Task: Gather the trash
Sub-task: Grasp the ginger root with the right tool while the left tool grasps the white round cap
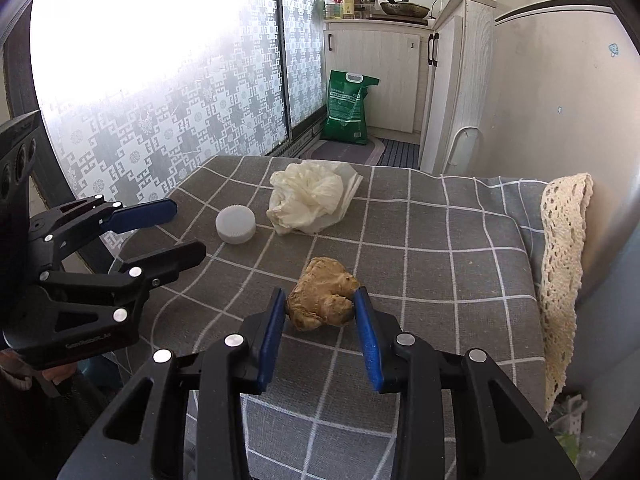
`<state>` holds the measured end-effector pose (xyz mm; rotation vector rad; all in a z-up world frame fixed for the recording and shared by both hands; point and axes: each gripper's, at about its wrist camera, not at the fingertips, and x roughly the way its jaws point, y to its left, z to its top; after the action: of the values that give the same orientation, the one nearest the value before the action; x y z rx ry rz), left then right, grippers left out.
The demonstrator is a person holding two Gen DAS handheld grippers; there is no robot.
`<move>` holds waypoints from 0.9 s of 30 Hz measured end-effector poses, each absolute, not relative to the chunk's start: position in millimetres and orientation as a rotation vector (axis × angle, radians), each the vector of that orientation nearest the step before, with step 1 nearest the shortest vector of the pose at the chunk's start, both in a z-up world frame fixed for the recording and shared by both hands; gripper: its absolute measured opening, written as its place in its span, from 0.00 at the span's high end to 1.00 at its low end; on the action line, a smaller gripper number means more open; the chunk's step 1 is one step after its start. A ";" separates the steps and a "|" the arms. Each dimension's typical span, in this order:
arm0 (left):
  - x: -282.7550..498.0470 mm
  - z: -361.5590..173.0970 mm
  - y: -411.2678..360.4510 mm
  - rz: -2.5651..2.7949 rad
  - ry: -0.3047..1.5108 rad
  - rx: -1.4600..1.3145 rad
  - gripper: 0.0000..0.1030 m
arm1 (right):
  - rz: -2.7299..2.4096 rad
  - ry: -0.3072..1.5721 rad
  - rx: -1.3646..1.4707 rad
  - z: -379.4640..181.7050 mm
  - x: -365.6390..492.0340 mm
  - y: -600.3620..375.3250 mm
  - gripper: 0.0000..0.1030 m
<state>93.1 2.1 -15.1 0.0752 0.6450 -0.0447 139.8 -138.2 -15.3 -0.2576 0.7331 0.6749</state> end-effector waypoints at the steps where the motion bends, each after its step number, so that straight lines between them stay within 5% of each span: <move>1: 96.2 -15.7 1.7 -0.045 0.654 0.069 0.46 | 0.676 0.735 -0.261 -16.2 139.1 -141.5 0.66; 11: 117.4 -23.0 -14.3 -0.020 0.696 0.109 0.46 | 0.684 0.751 -0.242 -16.8 139.3 -163.0 0.65; 17: 127.7 -24.6 -13.8 -0.001 0.713 0.091 0.54 | 0.694 0.748 -0.231 -18.4 136.8 -169.3 0.65; 20: 130.4 -24.5 -11.6 -0.009 0.725 0.063 0.69 | 0.697 0.745 -0.231 -18.2 135.5 -170.3 0.65; 27: 121.5 -17.8 -5.8 -0.035 0.681 0.006 0.69 | 0.694 0.742 -0.232 -15.6 133.3 -170.9 0.66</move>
<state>121.5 -5.8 -17.8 0.0060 0.6811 -0.0346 133.3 -170.9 -15.6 -0.2321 0.7424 0.6936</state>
